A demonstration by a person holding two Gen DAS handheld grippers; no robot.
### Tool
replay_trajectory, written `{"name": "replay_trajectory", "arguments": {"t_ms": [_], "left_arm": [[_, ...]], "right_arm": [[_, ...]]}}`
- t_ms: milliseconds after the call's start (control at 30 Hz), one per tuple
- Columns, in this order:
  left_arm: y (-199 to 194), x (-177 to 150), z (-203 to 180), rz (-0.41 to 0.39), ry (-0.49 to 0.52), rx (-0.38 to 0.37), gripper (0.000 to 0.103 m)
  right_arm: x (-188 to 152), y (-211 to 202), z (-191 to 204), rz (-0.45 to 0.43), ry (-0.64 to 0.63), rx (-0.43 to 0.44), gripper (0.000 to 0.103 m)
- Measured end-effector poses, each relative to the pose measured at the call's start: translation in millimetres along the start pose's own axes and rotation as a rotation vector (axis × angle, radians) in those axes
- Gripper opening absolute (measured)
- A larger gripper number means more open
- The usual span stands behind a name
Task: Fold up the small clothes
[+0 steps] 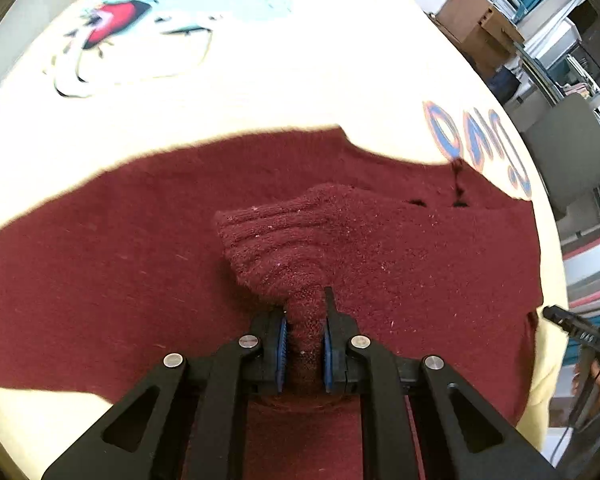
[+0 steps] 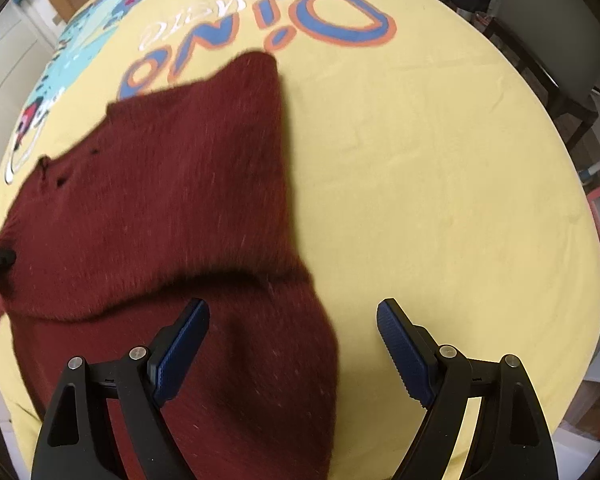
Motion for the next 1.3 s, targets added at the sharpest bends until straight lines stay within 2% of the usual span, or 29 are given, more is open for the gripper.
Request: {"name": "replay_trajectory", "arguments": {"t_ms": [167, 267, 333, 367, 400, 467, 500, 667, 767, 933, 967, 1033, 1067, 1133, 1200, 1233, 1300], "left_arm": [[4, 2, 20, 0.007, -0.027, 0.049, 0.011], [21, -2, 25, 0.033, -0.043, 0.054, 0.011], [24, -4, 26, 0.036, -0.038, 0.064, 0.011], [25, -4, 25, 0.033, -0.031, 0.069, 0.011], [24, -3, 24, 0.03, -0.02, 0.075, 0.011], [30, 3, 14, 0.022, 0.0, 0.092, 0.011], [31, 5, 9, 0.017, 0.01, 0.097, 0.011], [35, 6, 2, -0.014, 0.038, 0.124, 0.012], [58, 6, 3, 0.014, 0.025, 0.151, 0.014], [60, 1, 1, -0.034, 0.041, 0.213, 0.027], [59, 1, -1, -0.038, 0.049, 0.238, 0.032], [55, -1, -5, -0.058, 0.051, 0.293, 0.042], [53, -1, -8, -0.067, 0.051, 0.307, 0.049], [46, -1, -16, -0.097, 0.045, 0.302, 0.065], [33, -4, -20, -0.124, 0.047, 0.297, 0.097], [24, -6, -25, -0.144, 0.048, 0.304, 0.102], [11, -10, -35, -0.168, 0.051, 0.303, 0.102]], "right_arm": [[38, 8, 19, -0.021, -0.042, 0.014, 0.087], [52, 23, 25, 0.023, -0.053, 0.048, 0.087], [61, 45, 30, 0.086, -0.032, 0.068, 0.086], [64, 54, 29, 0.109, -0.017, 0.065, 0.079], [65, 59, 29, 0.114, -0.007, 0.076, 0.056], [66, 58, 29, 0.091, 0.034, 0.154, 0.027], [66, 54, 27, 0.078, 0.047, 0.15, 0.021], [61, 37, 24, 0.027, 0.031, 0.137, 0.016], [56, 37, 27, 0.012, 0.002, 0.052, 0.016], [53, 49, 30, 0.014, 0.004, 0.023, 0.018], [52, 48, 33, 0.003, -0.008, 0.011, 0.02], [50, 45, 36, -0.019, -0.02, -0.013, 0.029], [48, 43, 37, -0.034, -0.023, -0.03, 0.038], [42, 38, 39, -0.051, -0.027, -0.044, 0.05], [37, 32, 41, -0.066, -0.041, -0.053, 0.064], [34, 28, 43, -0.072, -0.048, -0.058, 0.067], [25, 17, 55, -0.079, -0.058, -0.052, 0.082]]}}
Point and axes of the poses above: each gripper's, at about its wrist camera, not at the fingertips, and y roughly the way its jaws point, z to its left, x to its top, the point moved 3 cm from there along y, roughly the way its jaws point, and after that the axes turned 4 degrees about z, right-handed, at the moved point
